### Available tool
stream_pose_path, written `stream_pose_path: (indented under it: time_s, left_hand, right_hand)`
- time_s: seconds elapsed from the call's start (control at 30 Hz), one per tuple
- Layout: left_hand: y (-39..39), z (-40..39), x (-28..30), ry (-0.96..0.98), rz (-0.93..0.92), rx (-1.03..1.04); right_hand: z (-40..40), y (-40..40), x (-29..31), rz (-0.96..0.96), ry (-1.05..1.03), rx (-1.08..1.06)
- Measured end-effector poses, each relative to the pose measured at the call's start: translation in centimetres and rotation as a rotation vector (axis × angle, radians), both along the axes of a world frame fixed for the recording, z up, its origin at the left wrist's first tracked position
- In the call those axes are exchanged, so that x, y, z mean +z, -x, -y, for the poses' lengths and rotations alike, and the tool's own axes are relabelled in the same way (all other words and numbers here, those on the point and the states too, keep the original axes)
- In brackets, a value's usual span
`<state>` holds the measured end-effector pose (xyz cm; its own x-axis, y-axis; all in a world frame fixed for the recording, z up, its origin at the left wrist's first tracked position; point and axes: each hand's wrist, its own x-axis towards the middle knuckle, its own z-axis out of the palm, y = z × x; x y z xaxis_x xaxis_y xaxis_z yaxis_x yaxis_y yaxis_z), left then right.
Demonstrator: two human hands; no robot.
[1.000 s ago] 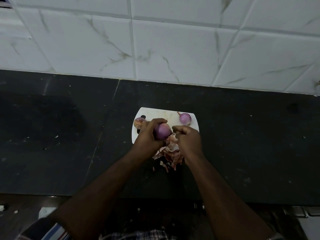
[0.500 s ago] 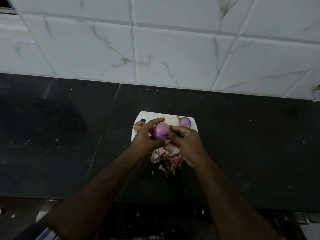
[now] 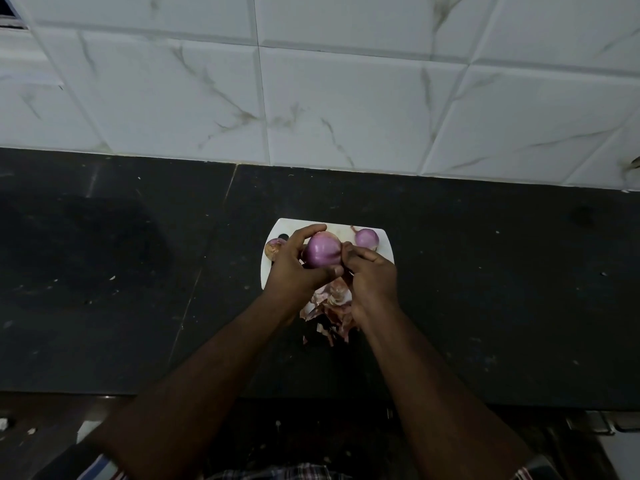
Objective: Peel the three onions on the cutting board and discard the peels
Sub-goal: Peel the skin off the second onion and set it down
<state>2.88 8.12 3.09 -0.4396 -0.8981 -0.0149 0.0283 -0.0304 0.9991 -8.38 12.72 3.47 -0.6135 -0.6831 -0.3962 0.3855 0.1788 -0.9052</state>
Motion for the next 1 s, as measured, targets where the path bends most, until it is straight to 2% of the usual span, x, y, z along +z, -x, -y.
stream_pose_path:
  time_s: [0.17,0.27,0.37,0.47,0.57,0.67,0.8,0.87,1.0]
  left_hand:
    - [0.4,-0.3,-0.2,0.074,0.013,0.059]
    - [0.0,0.2,0.0,0.050,0.017,-0.010]
    - [-0.3,0.6,-0.3,-0.094,-0.039,-0.020]
    - [-0.4,0.8,-0.2,-0.338,-0.190,-0.017]
    - [-0.9,1.3,-0.4,-0.339,-0.130,-0.064]
    - [-1.2,1.4,-0.5,-0.254,-0.021,-0.106]
    - [-1.0,1.4,-0.6,-0.119,0.046,-0.122]
    - [-0.9,1.6,-0.7,-0.034,0.097,-0.110]
    - [-1.0,1.9,-0.8,0.069,0.187,-0.090]
  right_hand:
    - [-0.1,-0.5,0.1,-0.052,0.021,-0.049]
    - [-0.6,-0.4,0.4,0.025,0.079,-0.012]
    - [-1.2,0.2,0.7,0.153,0.139,0.034]
    - [-1.3,0.8,0.8,0.142,0.118,0.049]
    - [-1.5,1.6,1.0,-0.044,0.007,0.108]
    - [-1.4,2.5,1.9,-0.285,0.017,0.196]
    - [-0.7,2.7,2.7,-0.792,0.059,0.419]
    - [-0.5,2.6,2.3,-1.006,0.063,0.434]
    - [-0.7,2.6,1.5,-1.209,0.128,0.417]
